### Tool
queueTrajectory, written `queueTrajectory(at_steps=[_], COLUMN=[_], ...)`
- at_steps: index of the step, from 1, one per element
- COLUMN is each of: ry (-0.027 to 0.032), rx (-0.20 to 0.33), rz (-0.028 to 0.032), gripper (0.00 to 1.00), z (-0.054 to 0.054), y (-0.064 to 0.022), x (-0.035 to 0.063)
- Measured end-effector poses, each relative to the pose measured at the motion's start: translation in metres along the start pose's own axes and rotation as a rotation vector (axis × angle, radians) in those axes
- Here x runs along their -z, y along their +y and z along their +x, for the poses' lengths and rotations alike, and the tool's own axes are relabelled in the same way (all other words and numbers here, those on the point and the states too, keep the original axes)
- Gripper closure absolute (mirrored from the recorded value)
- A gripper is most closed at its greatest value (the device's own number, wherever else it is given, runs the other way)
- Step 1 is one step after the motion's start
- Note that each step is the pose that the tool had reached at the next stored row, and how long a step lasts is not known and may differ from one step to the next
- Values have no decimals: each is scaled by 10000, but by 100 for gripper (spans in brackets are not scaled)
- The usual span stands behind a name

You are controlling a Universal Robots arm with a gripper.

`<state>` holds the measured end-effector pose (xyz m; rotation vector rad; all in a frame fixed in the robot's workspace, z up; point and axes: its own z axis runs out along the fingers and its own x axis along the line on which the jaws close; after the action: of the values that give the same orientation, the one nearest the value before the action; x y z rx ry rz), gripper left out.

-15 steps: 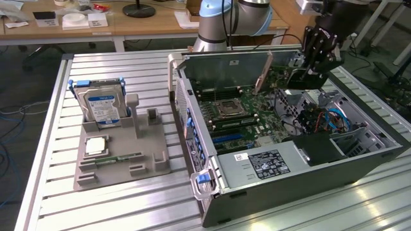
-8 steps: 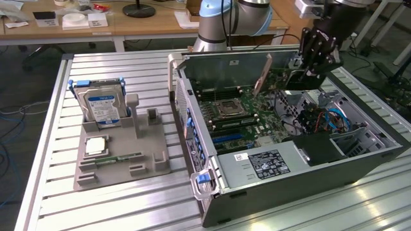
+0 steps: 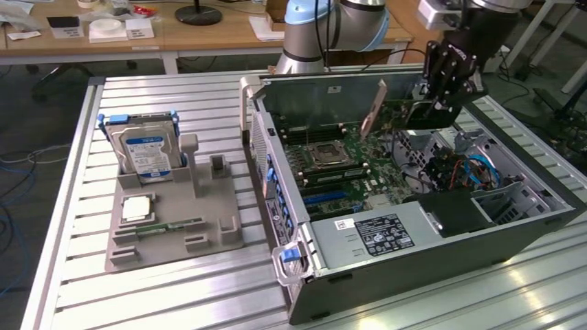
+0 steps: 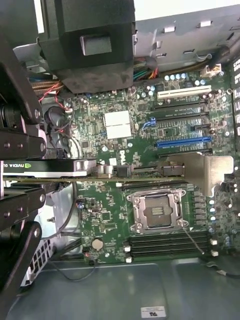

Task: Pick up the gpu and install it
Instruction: 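Insert the gpu into the slot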

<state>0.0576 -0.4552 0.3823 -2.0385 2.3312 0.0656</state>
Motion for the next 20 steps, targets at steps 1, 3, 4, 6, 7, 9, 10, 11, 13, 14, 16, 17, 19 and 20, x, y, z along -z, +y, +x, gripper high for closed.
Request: queueTrajectory(at_steps=[1, 3, 4, 6, 7, 9, 10, 11, 13, 14, 16, 17, 19, 20], ry=[0, 2, 2, 1, 0, 2, 3, 3, 2, 4, 4, 3, 3, 2], rx=[62, 239, 337, 513, 572, 582, 582, 582, 582, 581, 582, 582, 583, 582], rz=[-4, -15, -21, -31, -35, -36, -36, -36, -36, -36, -36, -36, -36, -35], gripper=[73, 73, 73, 73, 73, 73, 73, 73, 73, 73, 73, 73, 73, 73], z=[0, 0, -1, -2, -3, -3, -3, -4, -4, -3, -2, -2, -2, -2], y=[3, 4, 4, 6, 7, 7, 7, 7, 8, 10, 10, 10, 10, 12], x=[-3, -9, -12, -18, -19, -19, -18, -18, -28, -33, -36, -36, -36, -37])
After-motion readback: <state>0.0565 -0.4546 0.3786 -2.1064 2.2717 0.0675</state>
